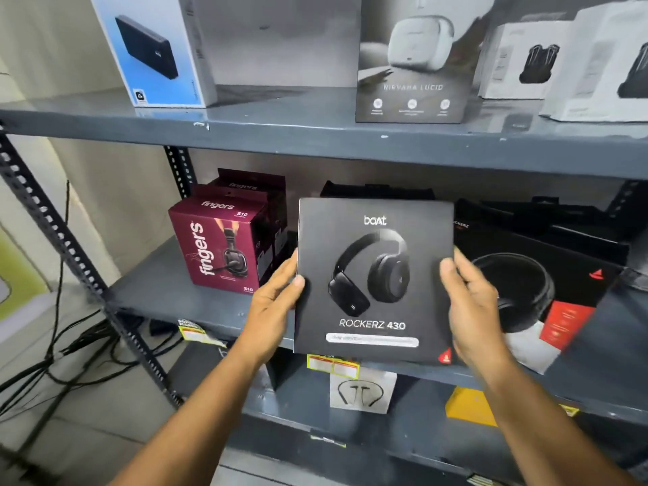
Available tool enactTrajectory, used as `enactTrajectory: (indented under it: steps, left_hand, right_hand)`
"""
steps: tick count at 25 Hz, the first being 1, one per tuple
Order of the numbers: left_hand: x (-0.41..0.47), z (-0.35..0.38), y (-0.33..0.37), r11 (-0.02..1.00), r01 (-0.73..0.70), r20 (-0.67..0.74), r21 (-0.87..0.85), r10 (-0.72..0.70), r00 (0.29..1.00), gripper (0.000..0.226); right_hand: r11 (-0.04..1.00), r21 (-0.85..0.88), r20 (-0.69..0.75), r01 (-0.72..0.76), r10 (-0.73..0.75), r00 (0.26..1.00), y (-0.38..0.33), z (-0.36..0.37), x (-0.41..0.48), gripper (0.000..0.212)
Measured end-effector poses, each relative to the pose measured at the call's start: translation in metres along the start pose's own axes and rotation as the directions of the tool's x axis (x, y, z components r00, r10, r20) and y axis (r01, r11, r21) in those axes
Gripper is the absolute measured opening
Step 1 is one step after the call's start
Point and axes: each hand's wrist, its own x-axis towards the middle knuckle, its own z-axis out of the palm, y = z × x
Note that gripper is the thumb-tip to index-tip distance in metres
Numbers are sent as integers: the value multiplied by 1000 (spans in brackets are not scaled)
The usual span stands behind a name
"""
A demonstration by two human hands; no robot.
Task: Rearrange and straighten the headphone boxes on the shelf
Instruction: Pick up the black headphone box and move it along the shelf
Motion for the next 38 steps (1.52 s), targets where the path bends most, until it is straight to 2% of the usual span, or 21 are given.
enactTrajectory:
  steps: [3, 8, 13, 15, 17, 19, 21, 24, 27, 32, 38]
  left_hand:
    - [-18, 19, 35, 995, -41, -3, -92, 41, 999, 65]
    - [-36, 39, 55, 991, -61, -76, -119, 52, 996, 72]
    - [-44, 41, 53, 995, -50, -98, -92, 41, 994, 65]
    - [-42, 33, 50, 996, -31, -92, -87, 23, 995, 69]
    - [-39, 24, 46, 995, -15, -109, -103, 4, 994, 55]
    - [-34, 8, 38, 995, -2, -135, -98, -11, 991, 40]
    - [-31, -17, 24, 998, 20, -177, -59, -30, 984, 52]
    - [-30, -56, 0, 996, 78, -248, -48, -87, 965, 74]
    - [-25, -92, -15, 991, 100, -358, -84, -123, 925, 85]
    - [-13, -139, -29, 991, 60, -456, -119, -108, 883, 87]
    - [-12, -142, -43, 995, 28, -458, -94, -68, 886, 87]
  right_hand:
    - [988, 153, 15, -6, 3, 1000, -25, -9, -10, 25]
    - [975, 214, 27, -65, 61, 998, -38, -19, -22, 30]
    - [974, 211, 35, -83, 77, 996, -30, -19, -24, 24]
    - [973, 218, 29, -80, 75, 997, -25, -12, -24, 24]
    - [973, 216, 19, -78, 76, 997, -18, -5, -22, 27]
    - [981, 186, 3, -53, 53, 999, -2, 7, -15, 29]
    - [994, 98, 65, -55, 49, 997, 15, 29, -10, 35]
    - [991, -27, 206, -130, 133, 969, 44, 78, -5, 58]
    - [982, -36, 271, -187, 190, 944, 68, 131, 0, 59]
    - [971, -107, 296, -214, 236, 925, 89, 193, 11, 60]
    - [957, -163, 251, -239, 274, 928, 95, 203, 16, 66]
